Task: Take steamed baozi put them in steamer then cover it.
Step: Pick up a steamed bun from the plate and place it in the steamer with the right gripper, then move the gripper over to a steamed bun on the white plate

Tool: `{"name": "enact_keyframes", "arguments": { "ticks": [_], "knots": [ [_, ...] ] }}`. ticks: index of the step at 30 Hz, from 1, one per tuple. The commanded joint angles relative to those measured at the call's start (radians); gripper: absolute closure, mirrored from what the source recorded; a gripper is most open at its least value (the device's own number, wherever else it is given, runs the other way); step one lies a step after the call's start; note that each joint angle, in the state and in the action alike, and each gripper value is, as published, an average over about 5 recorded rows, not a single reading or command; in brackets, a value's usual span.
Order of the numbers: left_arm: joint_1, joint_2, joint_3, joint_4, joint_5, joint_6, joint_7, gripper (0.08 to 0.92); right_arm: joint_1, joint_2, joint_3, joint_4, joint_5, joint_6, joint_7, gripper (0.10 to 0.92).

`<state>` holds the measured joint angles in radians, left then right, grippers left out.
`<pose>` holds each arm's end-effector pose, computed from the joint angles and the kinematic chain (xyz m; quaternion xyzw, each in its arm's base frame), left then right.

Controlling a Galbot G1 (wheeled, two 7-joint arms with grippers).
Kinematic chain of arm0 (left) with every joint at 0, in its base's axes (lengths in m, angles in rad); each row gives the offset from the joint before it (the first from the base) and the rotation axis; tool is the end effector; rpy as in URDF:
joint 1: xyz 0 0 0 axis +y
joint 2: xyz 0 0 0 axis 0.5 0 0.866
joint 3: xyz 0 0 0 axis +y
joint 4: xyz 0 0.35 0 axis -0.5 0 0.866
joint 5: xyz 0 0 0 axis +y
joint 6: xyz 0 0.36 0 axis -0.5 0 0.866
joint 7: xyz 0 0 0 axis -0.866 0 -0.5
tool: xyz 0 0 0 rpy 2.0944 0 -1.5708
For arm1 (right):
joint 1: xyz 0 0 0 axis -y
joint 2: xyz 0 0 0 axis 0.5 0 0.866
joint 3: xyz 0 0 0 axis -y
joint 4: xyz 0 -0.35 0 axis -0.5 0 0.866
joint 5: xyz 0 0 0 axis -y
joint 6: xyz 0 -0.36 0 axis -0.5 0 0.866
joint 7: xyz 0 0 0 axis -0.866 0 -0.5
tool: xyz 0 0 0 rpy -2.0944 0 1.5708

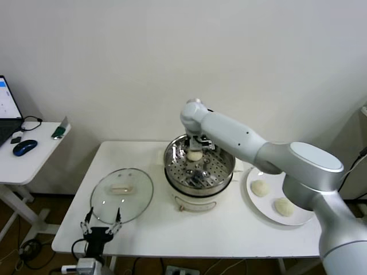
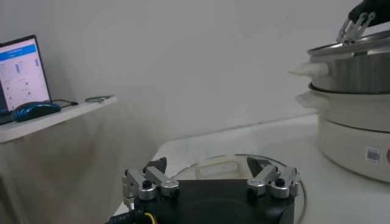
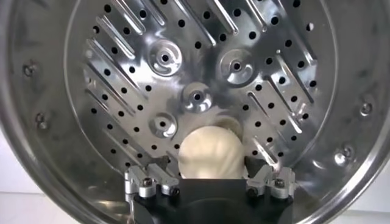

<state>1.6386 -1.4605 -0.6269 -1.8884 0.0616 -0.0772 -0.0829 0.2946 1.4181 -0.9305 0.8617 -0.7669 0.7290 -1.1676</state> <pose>0.1529 0.0612 -0.3825 0.0551 -0.9885 -0.1070 0.0914 0.6100 0.1793 -0.1095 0.5804 0.0015 0.8137 0.0318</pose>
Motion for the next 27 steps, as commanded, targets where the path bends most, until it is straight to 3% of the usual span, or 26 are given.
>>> {"name": "enact_keyframes", "arguments": {
  "ticks": [1, 8, 13, 21, 27],
  "knots": [
    [0.002, -0.002, 0.0, 0.0, 0.0, -0.001, -0.001, 0.177, 0.014, -0.011, 0.005, 0.025, 0.032, -0.01, -0.021, 0.203],
    [0.005, -0.001, 0.007, 0.006, 0.003, -0.002, -0.002, 0.177, 0.109, -0.111, 0.013, 0.131, 0.2, -0.076, -0.017, 0.203],
    [0.007, -0.003, 0.014, 0.006, 0.007, -0.002, -0.002, 0.177, 0.159, -0.262, -0.022, 0.207, 0.364, -0.173, 0.02, 0.203],
    [0.014, -0.003, 0.019, -0.004, 0.009, -0.001, 0.0, 0.177, 0.333, -0.621, -0.339, 0.376, 0.884, -0.671, 0.163, 0.203],
    [0.008, -0.005, 0.029, 0.002, 0.01, 0.0, 0.001, 0.177, 0.289, -0.781, -0.331, 0.344, 1.126, -0.966, 0.11, 0.203]
  ]
}}
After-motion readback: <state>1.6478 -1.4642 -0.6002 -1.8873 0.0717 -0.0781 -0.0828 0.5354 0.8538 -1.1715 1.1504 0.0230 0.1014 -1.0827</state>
